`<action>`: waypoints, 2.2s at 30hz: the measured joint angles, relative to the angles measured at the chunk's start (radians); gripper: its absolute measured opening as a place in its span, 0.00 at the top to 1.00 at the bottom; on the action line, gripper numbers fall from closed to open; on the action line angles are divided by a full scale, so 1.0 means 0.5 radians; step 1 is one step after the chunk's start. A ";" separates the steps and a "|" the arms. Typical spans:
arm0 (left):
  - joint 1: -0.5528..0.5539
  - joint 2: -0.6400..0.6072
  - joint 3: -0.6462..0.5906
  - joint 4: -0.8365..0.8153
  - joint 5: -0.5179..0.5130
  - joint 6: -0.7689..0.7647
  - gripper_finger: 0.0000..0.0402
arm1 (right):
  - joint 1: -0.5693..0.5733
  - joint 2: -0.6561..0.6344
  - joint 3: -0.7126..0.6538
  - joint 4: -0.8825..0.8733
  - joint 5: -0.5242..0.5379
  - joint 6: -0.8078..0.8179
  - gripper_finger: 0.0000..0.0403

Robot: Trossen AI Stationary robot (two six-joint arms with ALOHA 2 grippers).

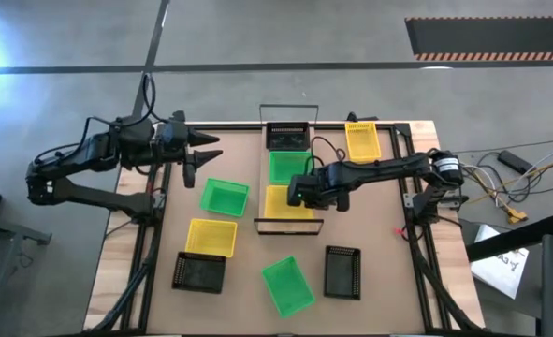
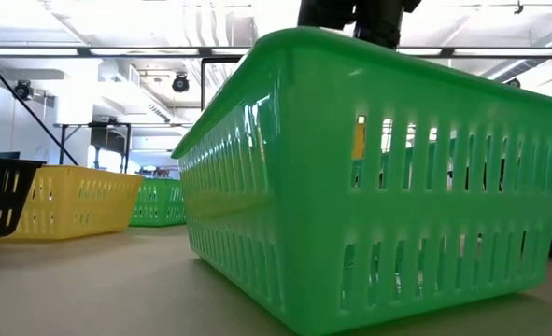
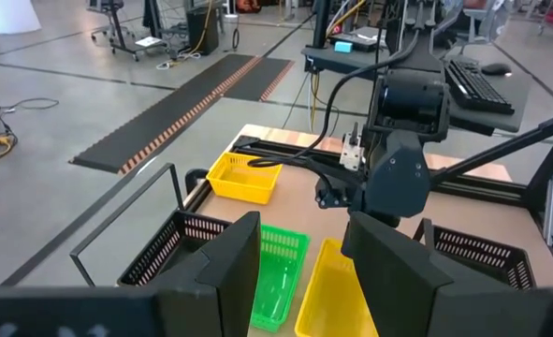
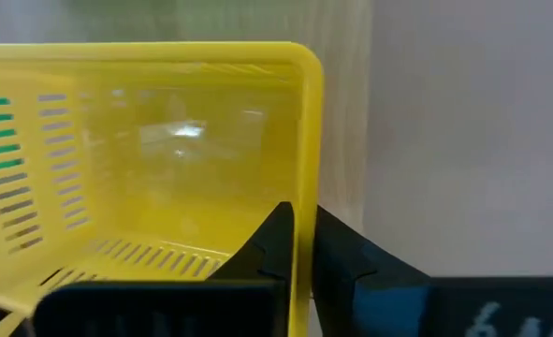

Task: Stack baskets on shelf by color
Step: Put the bottom right yellow bin on the shelf, then stack the right black bin on top of the black bin on the shelf

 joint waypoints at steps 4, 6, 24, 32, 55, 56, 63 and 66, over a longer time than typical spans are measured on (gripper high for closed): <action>0.000 0.005 0.000 0.001 0.000 -0.003 0.63 | 0.001 0.000 -0.009 -0.037 0.000 0.001 0.87; 0.000 0.013 0.000 0.001 0.000 -0.004 0.63 | 0.001 0.000 -0.009 -0.053 0.000 -0.002 0.81; 0.001 0.026 -0.003 0.000 0.002 -0.015 0.63 | -0.013 -0.493 0.282 -0.837 0.422 -0.627 0.58; -0.001 0.082 -0.018 -0.016 -0.008 -0.193 0.63 | -0.147 -0.725 0.174 -1.187 0.533 -0.629 0.68; 0.001 0.458 -0.036 -0.151 -0.023 -0.895 0.63 | 0.647 -1.052 -0.816 0.210 -0.367 -1.926 0.48; 0.001 0.471 -0.036 -0.154 -0.024 -0.905 0.63 | 0.735 -1.040 -0.839 0.216 -0.307 -1.925 0.47; 0.001 0.573 -0.036 -0.153 -0.026 -0.908 0.63 | 1.043 -0.849 -0.914 0.421 0.128 -1.901 0.47; 0.001 0.599 -0.036 -0.152 -0.026 -0.909 0.63 | 1.044 -0.727 -0.920 0.426 0.146 -1.901 0.48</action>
